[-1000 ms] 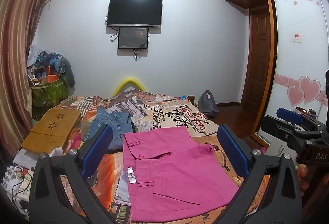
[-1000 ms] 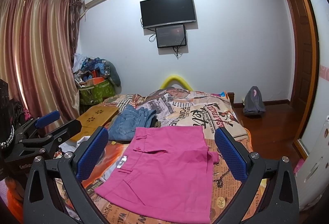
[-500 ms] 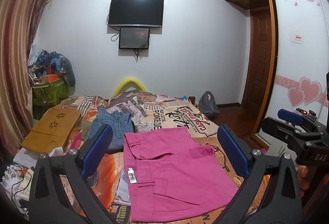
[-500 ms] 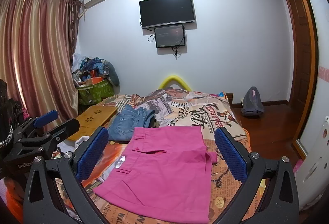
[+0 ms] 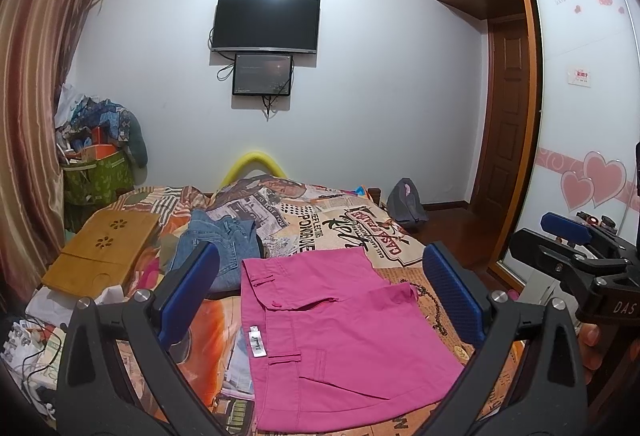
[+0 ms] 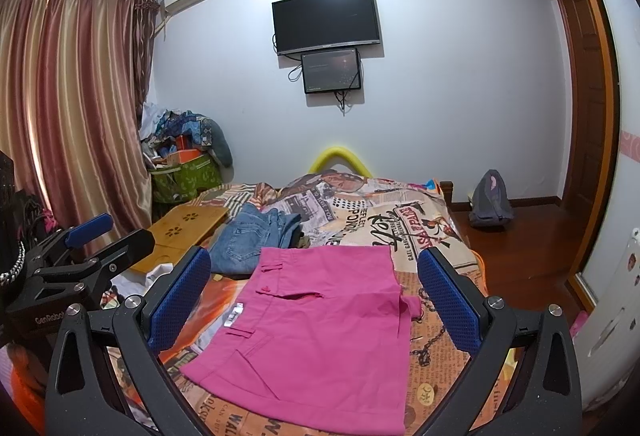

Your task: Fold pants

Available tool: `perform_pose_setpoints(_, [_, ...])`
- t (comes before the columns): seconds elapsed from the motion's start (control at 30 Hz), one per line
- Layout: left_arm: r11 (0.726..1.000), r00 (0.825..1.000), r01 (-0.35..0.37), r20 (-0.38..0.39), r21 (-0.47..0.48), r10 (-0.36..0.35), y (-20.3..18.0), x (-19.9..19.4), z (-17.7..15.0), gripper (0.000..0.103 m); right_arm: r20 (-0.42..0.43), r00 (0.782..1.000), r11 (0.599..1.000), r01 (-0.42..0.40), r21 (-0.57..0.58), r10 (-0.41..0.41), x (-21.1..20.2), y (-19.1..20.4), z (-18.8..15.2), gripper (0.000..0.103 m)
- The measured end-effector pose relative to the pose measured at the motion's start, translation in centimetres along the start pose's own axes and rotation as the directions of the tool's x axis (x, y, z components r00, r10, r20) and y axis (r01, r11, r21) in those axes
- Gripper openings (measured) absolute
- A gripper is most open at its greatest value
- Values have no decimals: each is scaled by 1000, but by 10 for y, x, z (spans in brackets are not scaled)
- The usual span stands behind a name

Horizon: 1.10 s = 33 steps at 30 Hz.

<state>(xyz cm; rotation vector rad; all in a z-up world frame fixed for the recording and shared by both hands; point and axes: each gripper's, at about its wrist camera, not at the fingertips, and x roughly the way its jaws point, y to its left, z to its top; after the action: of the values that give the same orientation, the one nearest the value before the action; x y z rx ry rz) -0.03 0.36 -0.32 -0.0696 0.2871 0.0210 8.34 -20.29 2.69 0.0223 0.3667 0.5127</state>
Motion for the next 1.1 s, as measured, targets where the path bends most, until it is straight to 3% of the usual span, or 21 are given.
perform_pose_setpoints(0.77, [1000, 1000, -21, 4, 5, 21, 2, 6, -2, 103, -9, 1000, 1000, 1, 1, -1, 4, -2, -2, 103])
perform_pose_setpoints(0.9, [1000, 1000, -18, -11, 13, 18, 7, 22, 0, 103, -14, 1000, 1000, 22, -1, -22, 10, -7, -3, 103])
perform_pose_setpoints(1.1, [999, 994, -33, -107, 41, 37, 28, 72, 4, 103, -49, 994, 994, 96, -42, -98, 37, -25, -5, 103])
